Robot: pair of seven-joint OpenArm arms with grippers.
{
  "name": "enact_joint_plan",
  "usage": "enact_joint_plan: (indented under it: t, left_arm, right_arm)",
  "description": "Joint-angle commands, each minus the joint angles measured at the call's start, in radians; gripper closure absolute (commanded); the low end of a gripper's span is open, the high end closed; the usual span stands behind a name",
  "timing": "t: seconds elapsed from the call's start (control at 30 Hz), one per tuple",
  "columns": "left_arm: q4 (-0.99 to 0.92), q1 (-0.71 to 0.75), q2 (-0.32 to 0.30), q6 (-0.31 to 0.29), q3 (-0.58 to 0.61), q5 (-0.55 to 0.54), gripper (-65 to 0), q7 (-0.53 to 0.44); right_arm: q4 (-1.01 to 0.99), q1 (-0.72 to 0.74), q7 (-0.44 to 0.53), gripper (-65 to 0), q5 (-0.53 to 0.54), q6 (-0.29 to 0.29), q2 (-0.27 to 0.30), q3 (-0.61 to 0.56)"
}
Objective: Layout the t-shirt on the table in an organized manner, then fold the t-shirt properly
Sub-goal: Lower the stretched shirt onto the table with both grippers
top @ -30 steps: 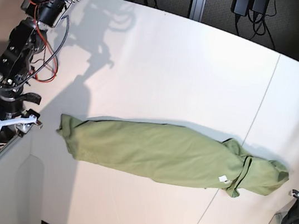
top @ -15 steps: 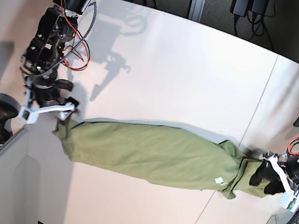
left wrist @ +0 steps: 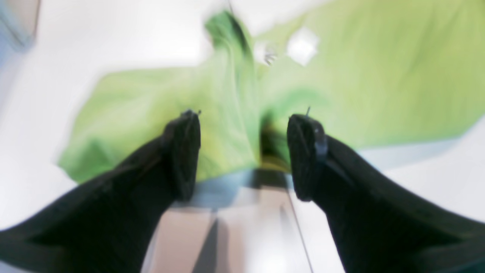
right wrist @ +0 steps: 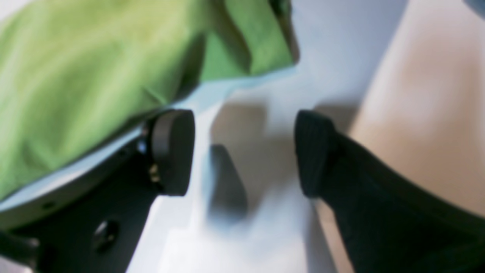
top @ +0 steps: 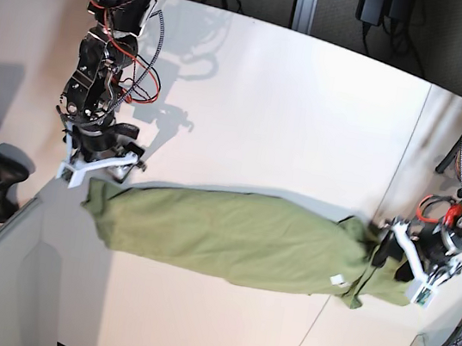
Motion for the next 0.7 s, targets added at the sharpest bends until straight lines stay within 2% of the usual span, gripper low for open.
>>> enact_joint_plan:
  t: [0.0, 0.23, 0.3, 0.37, 0.53, 0.67]
  left_arm:
    - [0.021, -0.049, -0.017, 0.007, -0.006, -0.010, -39.6, -0.012]
    - [0.024, -0.106, -0.040, 0.010, -0.006, -0.010, -39.6, -0.025]
    - [-0.013, -0.107, -0.028, 0.048, -0.006, -0.005, -39.6, -0.051]
    - [-0.092, -0.118, -0.003, 0.072, -0.006, 0.010, -39.6, -0.084]
    - [-0.331, -0.150, 0.080, 0.072, -0.005, 0.058, -39.5, -0.126]
    - [-0.434, -0.150, 0.127, 0.072, 0.010, 0.102, -39.5, -0.177]
  right_arm:
    - [0.029, 0.043, 0.021, -41.1, 0.005, 0.003, 0.014, 0.000]
    - [0.053, 0.101, 0.009, -41.2, 0.009, 0.004, 0.010, 0.000]
    - [0.033, 0.128, 0.010, -41.2, 0.009, 0.003, 0.002, 0.000]
    - [-0.018, 0.166, 0.014, -41.2, 0.004, 0.004, -0.003, -0.002]
    - [-0.222, 0.235, 0.050, -41.1, -0.056, 0.004, -0.003, -0.029]
    - [-0.351, 0.245, 0.111, -39.8, -0.125, 0.003, -0.010, -0.096]
